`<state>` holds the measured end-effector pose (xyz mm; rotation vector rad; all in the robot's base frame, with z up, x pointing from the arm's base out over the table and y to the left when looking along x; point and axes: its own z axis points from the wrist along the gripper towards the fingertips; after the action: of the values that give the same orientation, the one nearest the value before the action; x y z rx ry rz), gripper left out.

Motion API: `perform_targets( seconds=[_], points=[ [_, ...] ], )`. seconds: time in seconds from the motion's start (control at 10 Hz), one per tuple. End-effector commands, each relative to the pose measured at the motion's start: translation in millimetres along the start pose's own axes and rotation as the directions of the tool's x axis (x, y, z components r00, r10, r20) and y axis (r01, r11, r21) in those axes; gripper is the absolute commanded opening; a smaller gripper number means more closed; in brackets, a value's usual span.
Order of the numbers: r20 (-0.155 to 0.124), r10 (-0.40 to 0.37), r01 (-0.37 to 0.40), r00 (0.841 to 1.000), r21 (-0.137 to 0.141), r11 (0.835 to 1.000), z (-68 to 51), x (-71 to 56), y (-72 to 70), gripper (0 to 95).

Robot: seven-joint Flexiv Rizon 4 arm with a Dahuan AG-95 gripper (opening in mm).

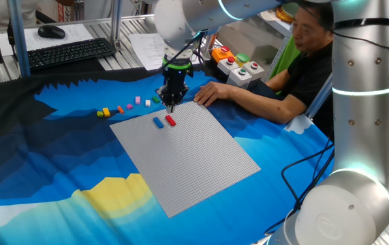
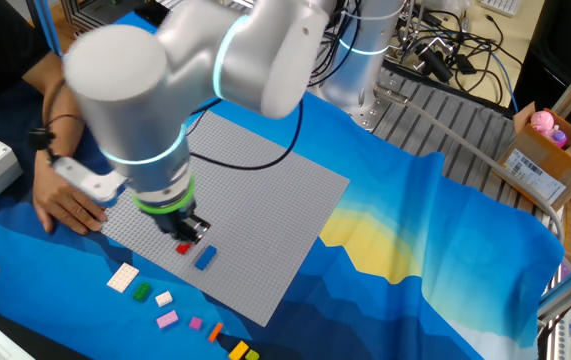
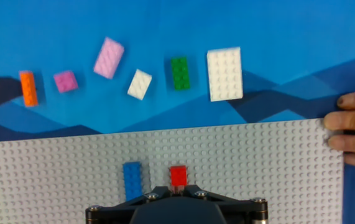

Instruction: Stack small Lego blocks one on top of the other

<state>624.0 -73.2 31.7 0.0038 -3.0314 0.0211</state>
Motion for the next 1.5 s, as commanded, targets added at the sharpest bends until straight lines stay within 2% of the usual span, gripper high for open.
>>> perform_targets(
  seconds=[0.1,0.4,0.8,1.0,1.1,1.5],
  points=[
    [-0.003,0.0,0.0,1.0,-0.001,1.0,-8.8,-15.9,-4.4,19.0],
    [0.006,-0.013,0.013,1.0,0.001,1.0,-7.4,-35.3,-15.1,19.0],
    [0.006,-0.019,0.019,1.0,0.001,1.0,-5.5,-52.3,-22.6,19.0],
    [0.006,-0.023,0.023,1.0,0.004,1.0,-4.6,-55.8,-26.5,19.0],
    [0.006,-0.023,0.023,1.0,0.004,1.0,-3.9,-56.3,-27.8,38.0],
    [0.005,-0.027,0.027,1.0,0.001,1.0,-2.6,-55.6,-27.9,38.0]
  ],
)
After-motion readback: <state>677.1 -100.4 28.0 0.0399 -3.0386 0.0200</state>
